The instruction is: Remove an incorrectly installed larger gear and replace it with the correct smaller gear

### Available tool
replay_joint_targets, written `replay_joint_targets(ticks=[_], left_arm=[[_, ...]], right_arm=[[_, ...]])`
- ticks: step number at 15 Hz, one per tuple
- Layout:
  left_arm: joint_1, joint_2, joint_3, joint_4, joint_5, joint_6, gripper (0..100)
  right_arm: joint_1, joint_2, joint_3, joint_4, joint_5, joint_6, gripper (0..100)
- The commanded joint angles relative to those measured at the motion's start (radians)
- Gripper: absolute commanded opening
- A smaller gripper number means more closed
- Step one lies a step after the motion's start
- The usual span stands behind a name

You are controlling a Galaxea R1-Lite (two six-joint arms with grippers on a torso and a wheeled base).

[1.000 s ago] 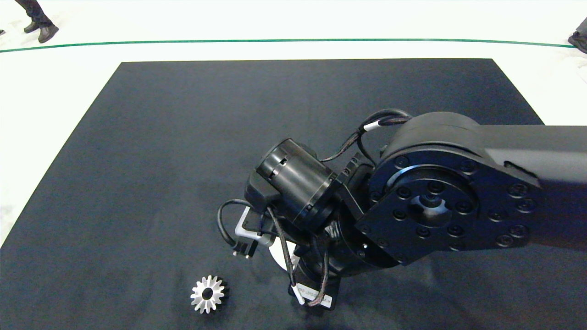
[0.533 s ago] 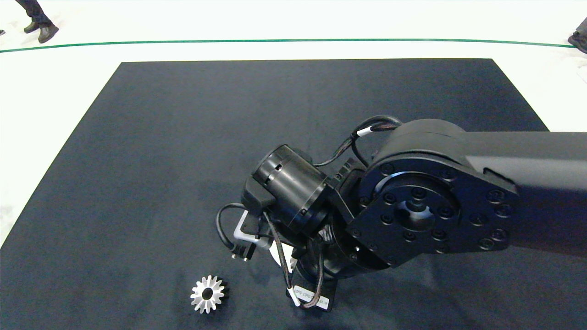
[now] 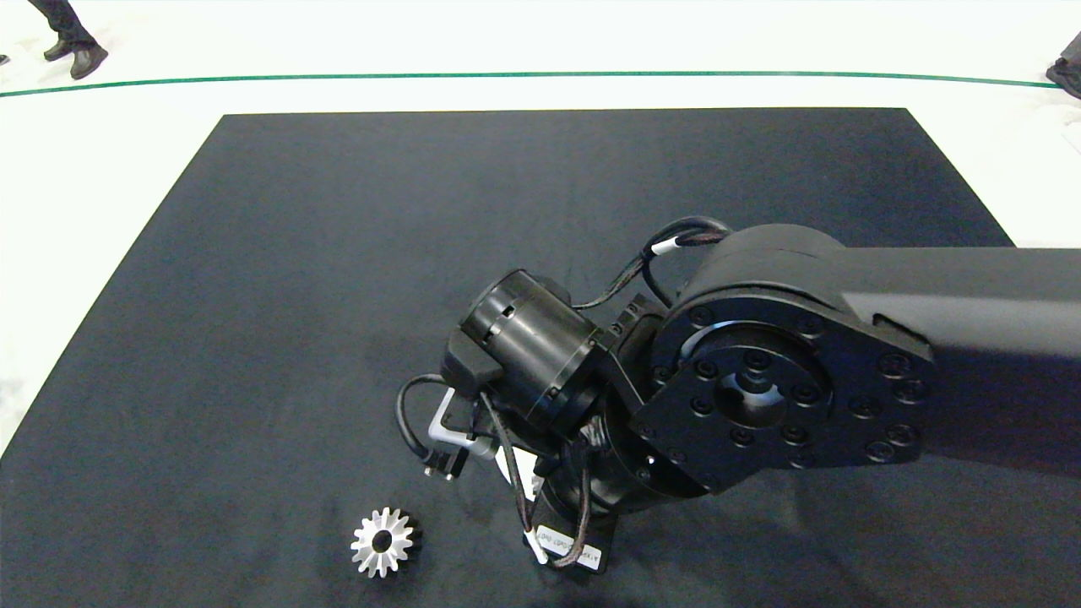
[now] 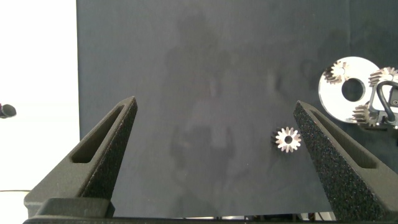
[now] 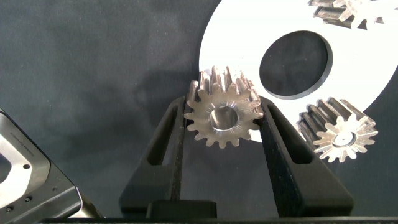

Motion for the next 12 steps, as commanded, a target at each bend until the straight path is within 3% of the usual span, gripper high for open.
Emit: replay_joint_targets(ticks=[1,12], left_arm=[[0.0,0.001,0.0,0.005,0.002,0.001,100],[-0.002,0.0,0.0,0.005,0.002,0.001,100]], right_arm=[[0.0,0.001,0.0,0.002,0.0,-0.002,25],[0.002,0.008,0.006,-0.003,-0.002,-0.002,25]])
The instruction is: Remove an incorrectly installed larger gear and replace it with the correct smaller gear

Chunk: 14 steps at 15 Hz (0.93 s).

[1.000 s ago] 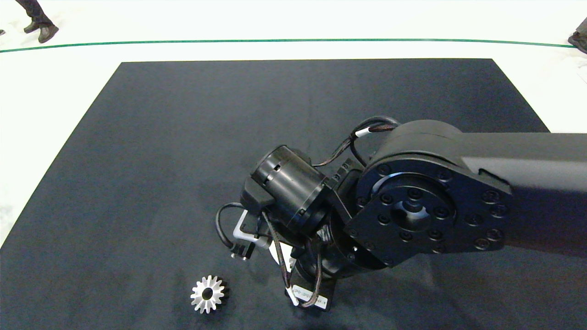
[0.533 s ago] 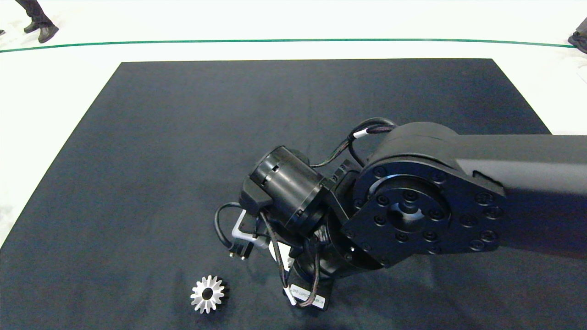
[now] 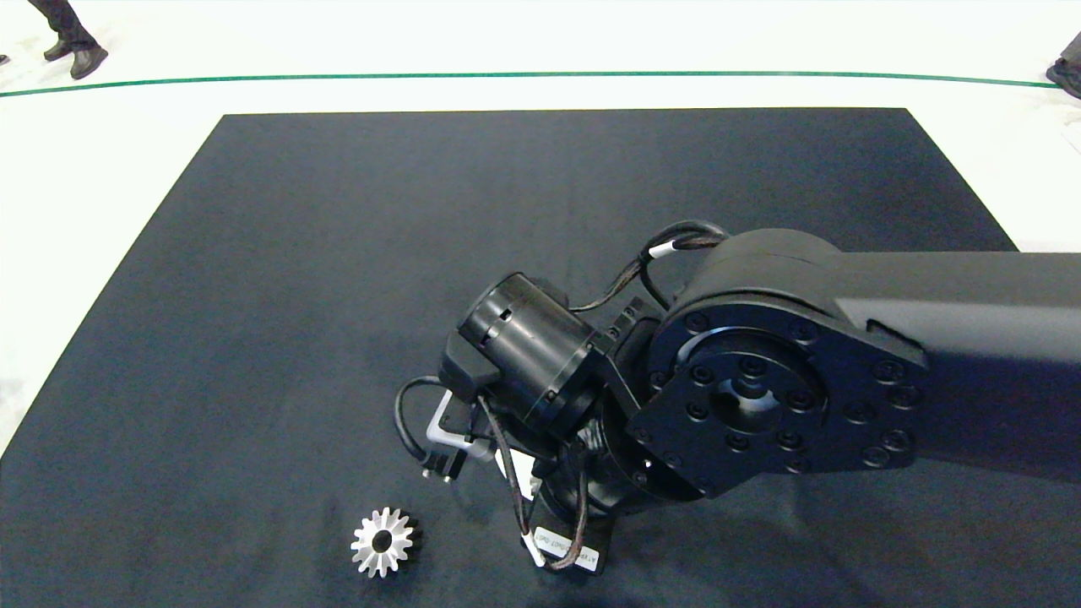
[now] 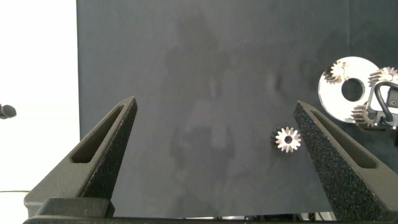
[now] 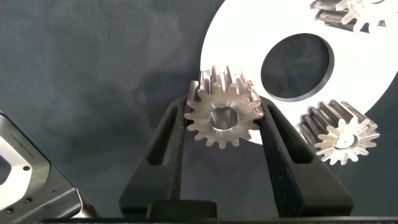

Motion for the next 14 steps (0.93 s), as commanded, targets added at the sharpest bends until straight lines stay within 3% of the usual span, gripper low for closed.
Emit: replay_joint_targets(ticks=[1,14], left_arm=[[0.001,0.002,0.0,0.005,0.002,-0.001,100],[-0.001,-0.003,-0.003,0.005,0.002,0.005,100]], right_arm=[[0.0,0.006,0.0,0.006,-0.001,-0.002,25],[0.0,0.02,0.002,0.006,-0.001,-0.002,25]])
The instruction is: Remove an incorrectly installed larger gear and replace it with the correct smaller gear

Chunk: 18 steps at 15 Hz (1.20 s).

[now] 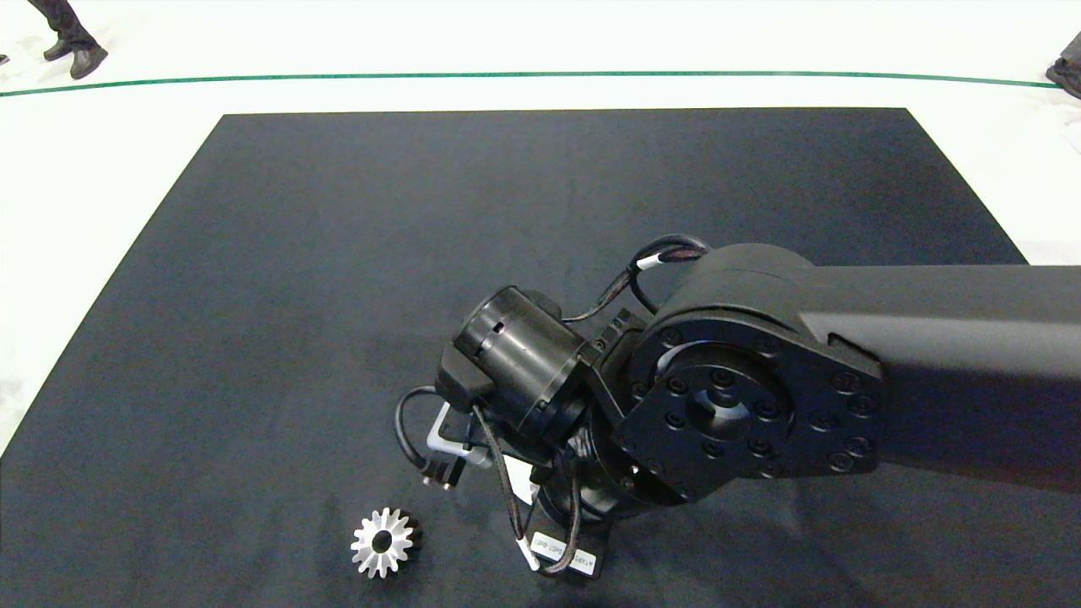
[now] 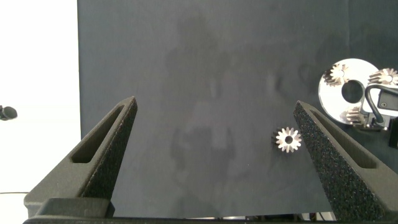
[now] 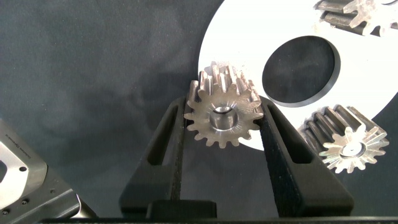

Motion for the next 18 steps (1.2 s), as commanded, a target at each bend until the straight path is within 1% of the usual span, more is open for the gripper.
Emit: replay_joint_targets(ticks=[1,4,7,8,9,10,11,13,14,15,16,17,18], left_arm=[[-0.001,0.0,-0.001,0.005,0.003,-0.001,100],[-0.001,0.0,-0.001,0.005,0.003,-0.001,100],[-0.001,0.0,-0.003,0.005,0.003,-0.001,100],[-0.001,0.001,-0.006,0.005,0.003,-0.001,100],[-0.001,0.001,-0.012,0.004,0.003,-0.001,100],[-0.001,0.003,-0.02,0.004,0.003,-0.001,100],[-0.001,0.003,-0.021,0.004,0.003,-0.001,100],[0.001,0.006,-0.012,0.002,0.003,-0.004,100],[0.001,0.006,-0.009,0.001,0.001,-0.005,100],[0.001,0.004,-0.007,-0.001,-0.002,-0.007,100],[0.003,0.0,0.0,0.001,0.001,0.002,100],[0.01,-0.019,-0.001,-0.004,0.001,0.004,100],[0.01,-0.051,-0.021,-0.035,-0.002,-0.001,100]], right_arm=[[0.0,0.001,0.001,0.005,-0.001,-0.002,100],[0.002,-0.002,0.001,0.006,-0.006,-0.002,100],[0.002,-0.01,-0.009,0.005,-0.003,0.001,100],[0.0,-0.026,-0.02,0.005,-0.008,0.016,100],[-0.004,-0.068,-0.026,0.005,-0.018,0.045,100],[-0.014,-0.105,-0.022,0.006,-0.024,0.067,100],[-0.037,-0.204,-0.002,0.006,-0.037,0.091,100],[-0.069,-0.416,0.081,0.003,-0.055,0.109,100],[-0.073,-0.485,0.103,0.003,-0.058,0.129,100],[-0.093,-0.651,0.167,0.003,-0.112,0.214,100],[-0.153,-0.767,0.242,0.003,-0.158,0.232,100],[-0.237,-0.876,0.326,0.001,-0.163,0.225,100],[-0.302,-0.987,0.423,-0.011,-0.164,0.221,100]])
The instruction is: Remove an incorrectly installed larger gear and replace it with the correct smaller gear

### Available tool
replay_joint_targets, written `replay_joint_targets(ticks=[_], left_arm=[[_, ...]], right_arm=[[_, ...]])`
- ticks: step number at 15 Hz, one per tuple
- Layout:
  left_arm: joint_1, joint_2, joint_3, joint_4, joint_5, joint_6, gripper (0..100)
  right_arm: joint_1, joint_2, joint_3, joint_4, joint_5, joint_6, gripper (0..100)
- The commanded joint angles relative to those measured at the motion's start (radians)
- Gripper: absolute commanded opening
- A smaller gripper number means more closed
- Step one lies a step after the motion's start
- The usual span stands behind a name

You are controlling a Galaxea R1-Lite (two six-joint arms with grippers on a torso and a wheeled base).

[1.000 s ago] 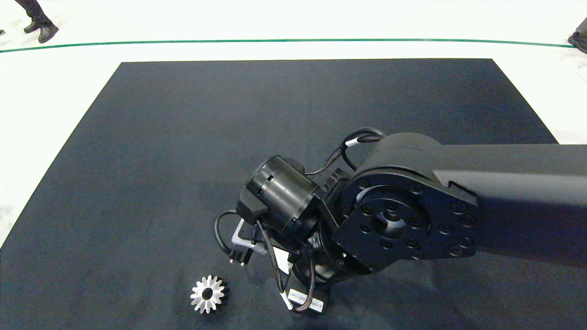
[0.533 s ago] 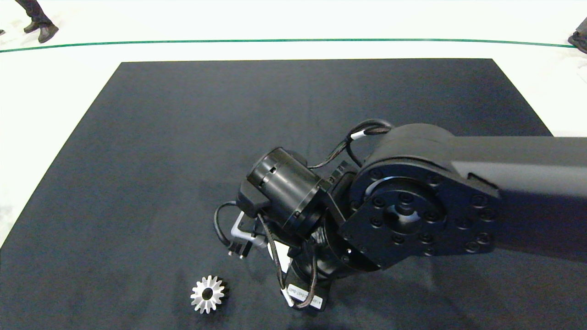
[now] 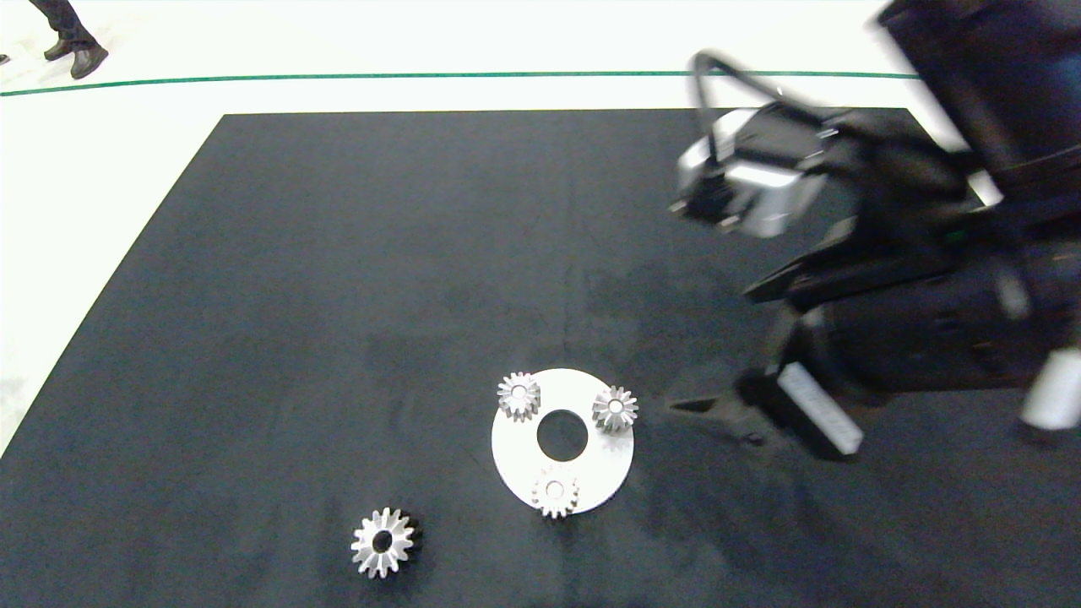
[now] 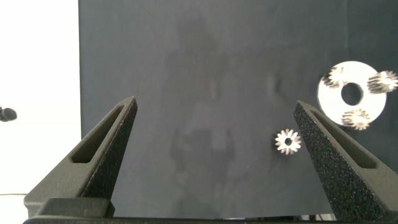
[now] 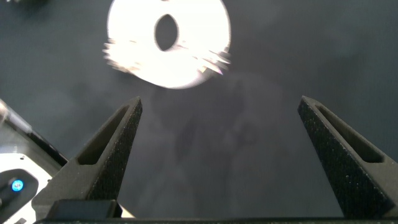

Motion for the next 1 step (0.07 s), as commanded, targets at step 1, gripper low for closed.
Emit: replay_joint_targets(ticks=[1], left_arm=[[0.006,-0.08,-0.022,-0.087,-0.001,-0.005,100]], right_arm=[[-0.255,-0.576,0.37,-0.035,-0.071,0.047,100]])
